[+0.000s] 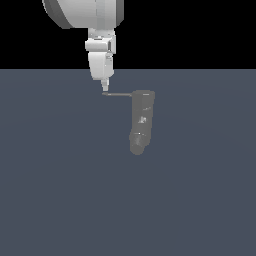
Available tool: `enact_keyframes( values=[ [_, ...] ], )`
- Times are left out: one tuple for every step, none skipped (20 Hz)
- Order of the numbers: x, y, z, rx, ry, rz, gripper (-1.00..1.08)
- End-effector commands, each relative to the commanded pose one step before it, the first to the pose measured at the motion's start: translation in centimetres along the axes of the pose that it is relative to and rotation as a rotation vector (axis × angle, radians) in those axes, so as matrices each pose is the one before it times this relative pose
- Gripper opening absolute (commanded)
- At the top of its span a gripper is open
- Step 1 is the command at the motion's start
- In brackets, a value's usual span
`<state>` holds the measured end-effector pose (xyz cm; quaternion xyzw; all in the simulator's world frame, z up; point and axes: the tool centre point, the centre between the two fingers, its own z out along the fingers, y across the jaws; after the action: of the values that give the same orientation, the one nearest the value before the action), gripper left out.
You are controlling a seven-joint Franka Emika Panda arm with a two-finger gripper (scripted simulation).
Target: Turn on the faucet by rotating a designated handle.
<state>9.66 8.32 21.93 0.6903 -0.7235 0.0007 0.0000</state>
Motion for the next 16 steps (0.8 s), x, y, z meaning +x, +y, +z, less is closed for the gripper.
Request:
enact_keyframes(
  values=[
    [0.596, -1.024, 0.689, 0.0002, 0.00095, 0.04451, -1.0],
    [0.193, -0.327, 0.227, -0.00023, 0.00006, 0.0142, -1.0],
    [0.174, -0.294, 0.203, -0.0002, 0.00003, 0.01277, -1.0],
    [0.153, -0.26, 0.178, -0.00018, 0.0, 0.01128, -1.0],
    [0.134, -0.227, 0.154, -0.00016, -0.00003, 0.00981, -1.0],
    [0.115, -0.193, 0.128, -0.00013, -0.00008, 0.00834, -1.0],
    [0.095, -0.159, 0.103, -0.00011, -0.00014, 0.00685, -1.0],
    [0.076, -0.125, 0.077, -0.0001, -0.0002, 0.00537, -1.0],
    [0.055, -0.091, 0.051, -0.00008, -0.00026, 0.00387, -1.0],
    [0.038, -0.057, 0.025, -0.00007, -0.00033, 0.00242, -1.0],
    [0.023, -0.025, 0.0, -0.00005, -0.00042, 0.00101, -1.0],
    [0.003, 0.0, -0.007, 0.0, 0.0, 0.0, -1.0],
    [0.0, 0.0, 0.0, 0.0, 0.0, 0.0, -1.0],
    [0.0, 0.0, 0.0, 0.0, 0.0, 0.0, -1.0],
    [0.0, 0.0, 0.0, 0.0, 0.0, 0.0, -1.0],
    [0.01, 0.015, 0.003, -0.00018, -0.00004, -0.00045, -1.0]
  ],
)
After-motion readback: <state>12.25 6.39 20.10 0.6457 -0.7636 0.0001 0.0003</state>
